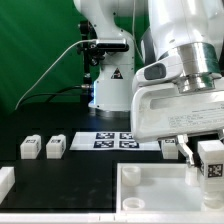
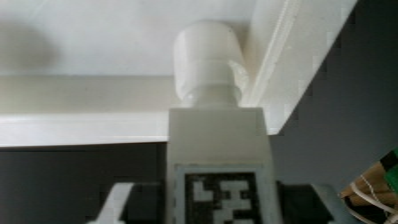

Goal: Assemble one leg

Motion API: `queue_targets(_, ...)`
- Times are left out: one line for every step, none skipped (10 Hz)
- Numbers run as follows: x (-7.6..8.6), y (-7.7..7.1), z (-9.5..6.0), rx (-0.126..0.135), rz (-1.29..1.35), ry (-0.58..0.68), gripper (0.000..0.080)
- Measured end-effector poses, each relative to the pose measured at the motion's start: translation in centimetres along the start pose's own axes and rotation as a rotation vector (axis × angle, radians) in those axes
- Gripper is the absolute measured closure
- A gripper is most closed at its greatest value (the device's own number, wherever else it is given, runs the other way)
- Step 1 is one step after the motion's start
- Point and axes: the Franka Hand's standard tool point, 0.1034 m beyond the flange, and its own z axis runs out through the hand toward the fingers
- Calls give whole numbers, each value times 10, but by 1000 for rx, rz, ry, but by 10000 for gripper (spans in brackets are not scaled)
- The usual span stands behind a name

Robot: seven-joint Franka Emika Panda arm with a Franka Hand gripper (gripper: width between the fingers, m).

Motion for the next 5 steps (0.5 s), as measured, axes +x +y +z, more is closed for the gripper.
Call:
queue_targets(-1,0,1,0,0,-1,509)
queue_targets(-1,0,1,0,0,0,509)
queue_targets(0,-1,1,1,-1,4,509)
queue_targets(0,-3,2,3,-3,4,509)
queue_targets(0,-2,2,3,-3,2,509)
